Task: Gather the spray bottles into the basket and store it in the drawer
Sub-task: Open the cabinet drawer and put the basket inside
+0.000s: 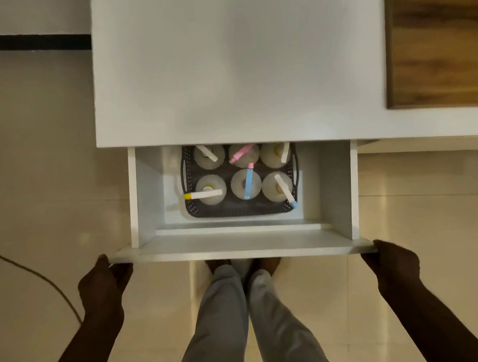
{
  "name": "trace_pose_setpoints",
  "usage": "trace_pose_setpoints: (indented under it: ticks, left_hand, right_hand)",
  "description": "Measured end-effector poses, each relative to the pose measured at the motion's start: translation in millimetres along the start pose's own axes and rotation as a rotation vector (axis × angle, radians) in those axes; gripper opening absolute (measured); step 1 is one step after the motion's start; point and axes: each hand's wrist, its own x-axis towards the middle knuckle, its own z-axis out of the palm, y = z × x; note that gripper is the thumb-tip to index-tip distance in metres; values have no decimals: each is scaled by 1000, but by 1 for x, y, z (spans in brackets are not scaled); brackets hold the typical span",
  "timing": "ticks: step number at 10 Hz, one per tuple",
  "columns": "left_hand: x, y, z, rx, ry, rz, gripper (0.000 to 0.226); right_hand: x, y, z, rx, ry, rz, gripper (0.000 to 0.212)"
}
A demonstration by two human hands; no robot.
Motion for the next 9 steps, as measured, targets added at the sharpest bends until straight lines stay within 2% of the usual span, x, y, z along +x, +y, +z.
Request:
trace_pose_setpoints:
  ticks: [2, 3, 4, 6, 7, 8, 9]
  left_hand:
    - [9, 24, 38, -12, -46, 57, 29]
    - [14, 36, 55, -15, -67, 81, 33]
    - [18, 48, 68, -27, -104, 88, 37]
    - [24, 73, 96, 27, -144, 85, 44]
    - [25, 85, 110, -1, -188, 84, 46]
    - [27, 95, 121, -76, -288, 53, 53]
    - [27, 102, 130, -177, -364, 14, 65]
  right_hand:
    - [0, -33, 25, 87, -91, -57, 36]
    - [-9, -53, 44, 201, -26, -21, 22]
    - [-12, -71, 56, 214, -44, -11, 13]
    - [-12, -98, 78, 308, -176, -29, 11]
    - [-10, -110, 88, 384, -259, -42, 24]
    - [-10, -121, 100, 404, -315, -56, 51]
    - [-11, -131, 111, 402, -339, -59, 58]
